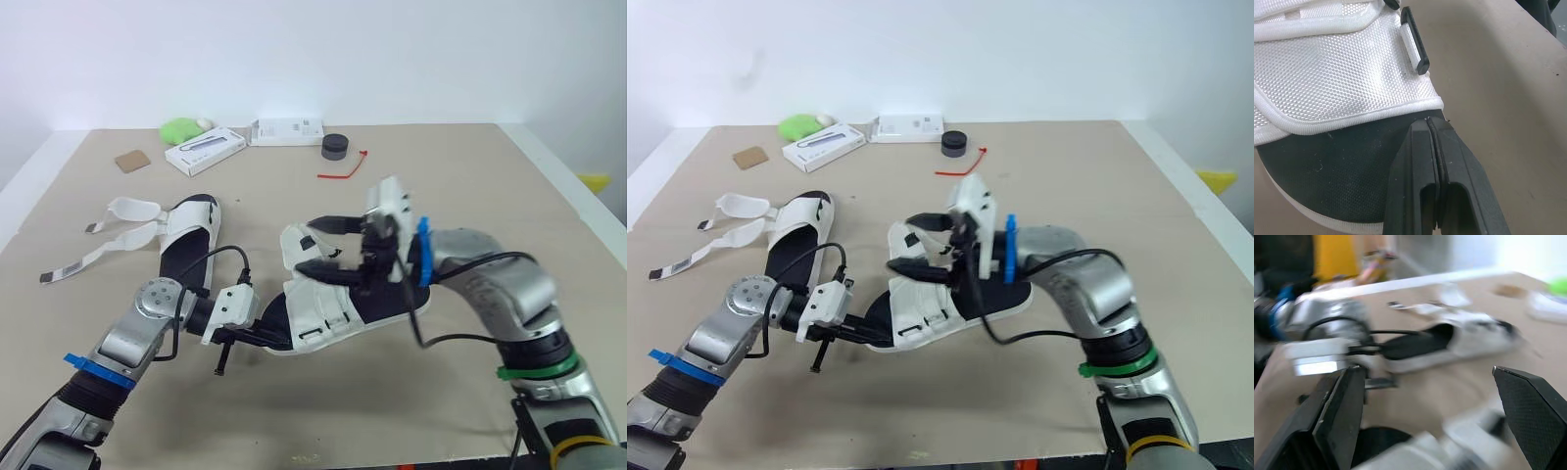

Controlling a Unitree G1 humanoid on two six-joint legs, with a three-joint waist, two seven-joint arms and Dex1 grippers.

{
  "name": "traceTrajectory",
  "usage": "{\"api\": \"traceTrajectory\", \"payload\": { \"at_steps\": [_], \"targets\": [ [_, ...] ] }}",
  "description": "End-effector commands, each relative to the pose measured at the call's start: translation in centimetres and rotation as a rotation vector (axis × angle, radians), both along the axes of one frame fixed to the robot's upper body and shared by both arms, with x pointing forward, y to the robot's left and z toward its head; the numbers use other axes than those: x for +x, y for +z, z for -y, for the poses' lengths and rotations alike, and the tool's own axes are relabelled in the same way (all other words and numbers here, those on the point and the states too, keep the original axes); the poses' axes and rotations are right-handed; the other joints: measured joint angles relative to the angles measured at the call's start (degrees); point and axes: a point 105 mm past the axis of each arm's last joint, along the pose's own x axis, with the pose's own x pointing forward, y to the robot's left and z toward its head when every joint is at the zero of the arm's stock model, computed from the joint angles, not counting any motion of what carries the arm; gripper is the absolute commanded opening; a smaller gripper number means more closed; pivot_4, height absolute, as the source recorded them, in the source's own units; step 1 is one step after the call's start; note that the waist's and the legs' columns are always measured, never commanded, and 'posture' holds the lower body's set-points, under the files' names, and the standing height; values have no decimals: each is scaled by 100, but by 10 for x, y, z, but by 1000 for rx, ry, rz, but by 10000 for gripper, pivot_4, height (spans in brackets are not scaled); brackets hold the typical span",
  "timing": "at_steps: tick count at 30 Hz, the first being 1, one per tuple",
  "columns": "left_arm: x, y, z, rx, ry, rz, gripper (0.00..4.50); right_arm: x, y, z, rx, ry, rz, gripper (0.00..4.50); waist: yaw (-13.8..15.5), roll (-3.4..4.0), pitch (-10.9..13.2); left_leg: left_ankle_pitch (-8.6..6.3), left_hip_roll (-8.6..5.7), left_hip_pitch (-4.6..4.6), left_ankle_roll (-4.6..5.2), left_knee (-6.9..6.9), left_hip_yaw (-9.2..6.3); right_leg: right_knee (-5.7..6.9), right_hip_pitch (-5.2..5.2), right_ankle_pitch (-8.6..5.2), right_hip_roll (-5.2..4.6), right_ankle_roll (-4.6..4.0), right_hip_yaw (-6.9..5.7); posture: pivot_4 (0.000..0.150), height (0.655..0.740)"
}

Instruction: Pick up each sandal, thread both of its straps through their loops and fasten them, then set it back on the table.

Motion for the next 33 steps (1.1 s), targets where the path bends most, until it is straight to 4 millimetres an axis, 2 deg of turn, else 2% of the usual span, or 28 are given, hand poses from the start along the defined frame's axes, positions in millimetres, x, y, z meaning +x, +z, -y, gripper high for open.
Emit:
{"api": "traceTrajectory", "payload": {
  "at_steps": [1, 7, 14, 22, 33],
  "targets": [
    [-4, -14, -6, 56, 7, -45, 0, 4, 3, -1, -2, 16, 63, 27041, 4, -1, -1, 0, -3, 0, 0, 0, 0, 0, 0, 3, -3, -5, 0, 1500, 7400],
    [-4, -14, -7, 59, 8, -48, 0, 21, -9, -1, -55, -29, 1, 686, 15, 0, 0, 0, -4, 0, -1, 0, -8, 2, -1, 4, -19, -16, -8, 1500, 7400],
    [-4, -14, -8, 61, 10, -47, 0, 35, -26, 7, -175, -92, -123, 686, 17, 0, 0, 0, -4, 0, -2, -1, -18, 4, 0, 2, -18, -26, -19, 1500, 7400],
    [-2, -15, -12, 79, 12, -34, 0, 53, -42, 31, -307, -240, -192, 686, 17, 1, 0, 0, -4, -1, -2, -1, -22, 4, 0, 1, -18, -29, -23, 1500, 7400],
    [20, -9, -26, 109, 42, 45, 0, 41, -57, 46, -365, -279, -300, 686, 24, 5, -5, 4, -2, 2, -7, -1, -41, 6, 7, 3, -1, -38, -38, 1500, 7400]
  ]
}}
